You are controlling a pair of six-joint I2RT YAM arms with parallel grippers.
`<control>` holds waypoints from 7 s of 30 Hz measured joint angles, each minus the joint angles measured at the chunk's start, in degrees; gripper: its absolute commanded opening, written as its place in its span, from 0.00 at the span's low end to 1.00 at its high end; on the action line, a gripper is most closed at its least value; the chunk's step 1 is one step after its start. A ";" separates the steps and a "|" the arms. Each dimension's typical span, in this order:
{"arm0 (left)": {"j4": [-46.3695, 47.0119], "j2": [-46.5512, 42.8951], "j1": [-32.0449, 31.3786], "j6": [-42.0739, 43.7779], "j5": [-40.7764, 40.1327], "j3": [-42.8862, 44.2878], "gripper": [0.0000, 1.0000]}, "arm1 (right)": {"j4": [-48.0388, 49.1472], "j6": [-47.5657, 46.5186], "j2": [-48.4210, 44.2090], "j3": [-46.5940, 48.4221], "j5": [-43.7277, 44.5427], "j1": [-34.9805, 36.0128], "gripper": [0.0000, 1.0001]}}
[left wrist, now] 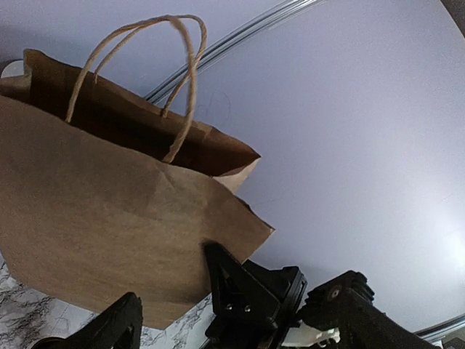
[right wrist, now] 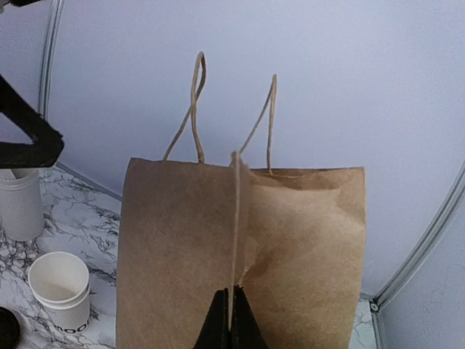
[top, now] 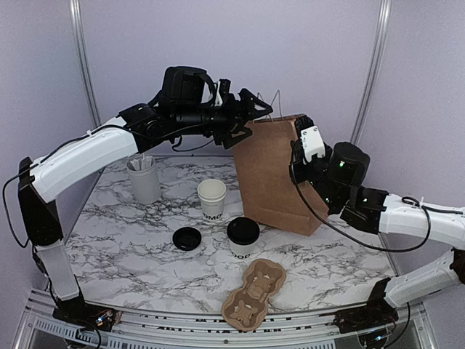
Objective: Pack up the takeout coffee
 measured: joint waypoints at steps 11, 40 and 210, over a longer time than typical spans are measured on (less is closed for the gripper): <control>-0.76 0.98 2.67 -0.79 -4.28 0.61 0.79 | 2.14 -5.99 1.64 -1.05 7.21 6.27 0.00; -5.46 5.40 4.33 2.01 -13.92 7.91 0.46 | 3.23 -11.85 9.68 0.92 14.82 14.73 0.00; -24.11 -51.34 5.18 40.37 3.69 -35.21 0.00 | -34.42 20.06 10.08 24.57 -26.62 6.14 0.87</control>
